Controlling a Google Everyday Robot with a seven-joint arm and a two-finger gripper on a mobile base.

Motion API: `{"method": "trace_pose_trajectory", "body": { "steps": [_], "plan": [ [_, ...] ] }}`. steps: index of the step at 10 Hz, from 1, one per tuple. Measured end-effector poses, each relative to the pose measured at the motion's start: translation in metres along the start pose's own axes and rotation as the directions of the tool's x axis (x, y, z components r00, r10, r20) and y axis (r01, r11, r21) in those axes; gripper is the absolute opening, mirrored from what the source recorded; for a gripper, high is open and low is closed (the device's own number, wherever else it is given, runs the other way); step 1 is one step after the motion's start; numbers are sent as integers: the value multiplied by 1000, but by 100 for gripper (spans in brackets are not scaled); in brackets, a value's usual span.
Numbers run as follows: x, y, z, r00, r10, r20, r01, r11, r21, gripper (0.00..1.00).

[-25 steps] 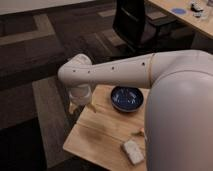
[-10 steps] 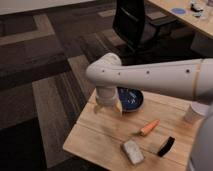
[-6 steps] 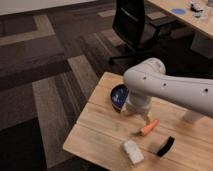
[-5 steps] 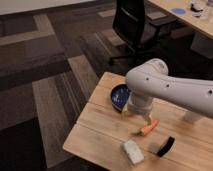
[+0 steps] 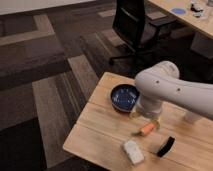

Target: Place the eraser in the ceramic cup

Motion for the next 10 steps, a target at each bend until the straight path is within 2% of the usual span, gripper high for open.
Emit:
{"method": "trace_pose_trajectory", "body": {
  "steps": [2,4,5,6,7,10],
  "plan": [
    [7,-36,5,994,111,-3,-111,994,18,65],
    [16,-62,9,979,205,-10,-205,979,4,65],
    [19,-74,18,972,235,-20,-235,972,6,65],
    [18,-78,24,972,233,-16,-233,972,5,65],
    [14,-80,33,977,211,-6,-211,977,-14,65],
    [10,-82,51,983,184,8,-184,982,-47,65]
  ]
}}
